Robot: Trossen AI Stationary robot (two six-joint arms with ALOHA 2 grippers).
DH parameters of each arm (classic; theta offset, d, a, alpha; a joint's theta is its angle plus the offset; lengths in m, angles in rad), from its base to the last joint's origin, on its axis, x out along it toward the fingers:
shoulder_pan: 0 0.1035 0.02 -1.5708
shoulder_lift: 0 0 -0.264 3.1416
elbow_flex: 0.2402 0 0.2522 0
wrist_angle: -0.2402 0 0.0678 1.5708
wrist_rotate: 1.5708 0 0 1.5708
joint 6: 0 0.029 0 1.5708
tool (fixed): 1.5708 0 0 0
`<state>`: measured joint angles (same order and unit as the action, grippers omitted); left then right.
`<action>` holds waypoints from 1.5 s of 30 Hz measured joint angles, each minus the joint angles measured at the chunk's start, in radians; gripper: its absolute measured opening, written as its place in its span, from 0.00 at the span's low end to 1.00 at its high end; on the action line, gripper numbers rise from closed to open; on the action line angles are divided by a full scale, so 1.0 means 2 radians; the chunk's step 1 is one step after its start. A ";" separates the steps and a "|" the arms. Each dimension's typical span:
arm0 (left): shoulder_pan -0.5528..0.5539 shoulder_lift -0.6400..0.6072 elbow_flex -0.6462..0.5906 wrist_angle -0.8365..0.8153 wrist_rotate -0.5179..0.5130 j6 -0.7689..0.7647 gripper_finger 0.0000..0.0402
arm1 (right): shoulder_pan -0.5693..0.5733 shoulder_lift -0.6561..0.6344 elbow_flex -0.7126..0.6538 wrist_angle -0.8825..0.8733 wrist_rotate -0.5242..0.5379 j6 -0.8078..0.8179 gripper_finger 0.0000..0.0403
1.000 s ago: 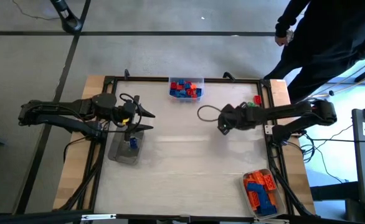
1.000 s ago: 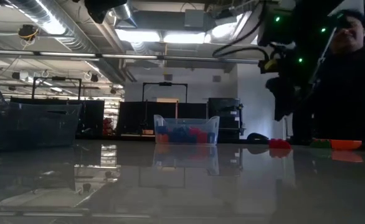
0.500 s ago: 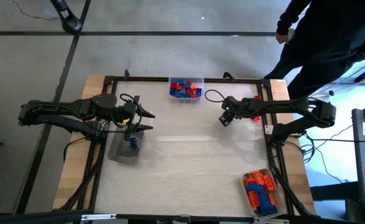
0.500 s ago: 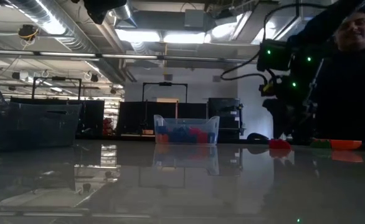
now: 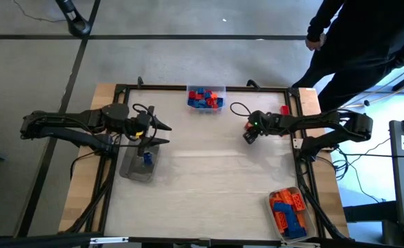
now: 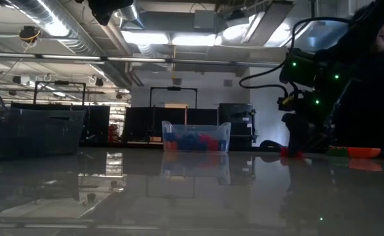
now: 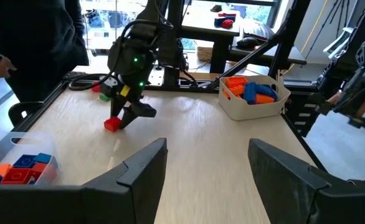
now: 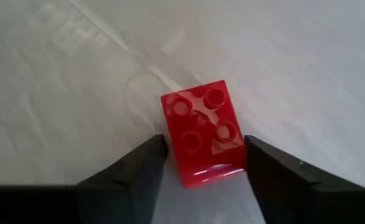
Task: Sort blocks by size
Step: Put the red 4 stud game piece into the black bin
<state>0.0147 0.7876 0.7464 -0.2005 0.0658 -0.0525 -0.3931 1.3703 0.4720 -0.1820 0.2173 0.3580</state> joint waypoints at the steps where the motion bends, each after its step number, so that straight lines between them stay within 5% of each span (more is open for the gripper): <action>1: 0.000 0.000 0.000 0.000 0.000 0.000 0.53 | 0.000 0.002 -0.002 0.005 0.000 -0.003 0.52; 6: 0.000 0.000 0.000 0.000 0.000 0.000 0.53 | 0.000 0.006 -0.003 0.018 -0.001 -0.014 0.34; 12: 0.000 0.000 0.000 0.001 0.000 0.000 0.53 | 0.015 0.009 -0.004 0.064 -0.020 -0.024 0.34; 25: 0.000 0.000 0.000 0.018 -0.001 -0.003 0.53 | 0.167 0.023 0.073 0.271 -0.013 -0.037 0.34; 33: 0.001 0.000 0.000 0.043 -0.002 0.019 0.53 | 0.185 0.151 0.174 0.352 -0.040 -0.045 0.34; 45: 0.001 0.000 0.000 0.043 -0.002 0.021 0.53 | 0.190 0.395 0.488 0.343 -0.122 -0.107 0.34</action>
<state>0.0158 0.7876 0.7471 -0.1144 0.0628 -0.0109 -0.0128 2.1606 1.4487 0.5042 -0.0263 0.1442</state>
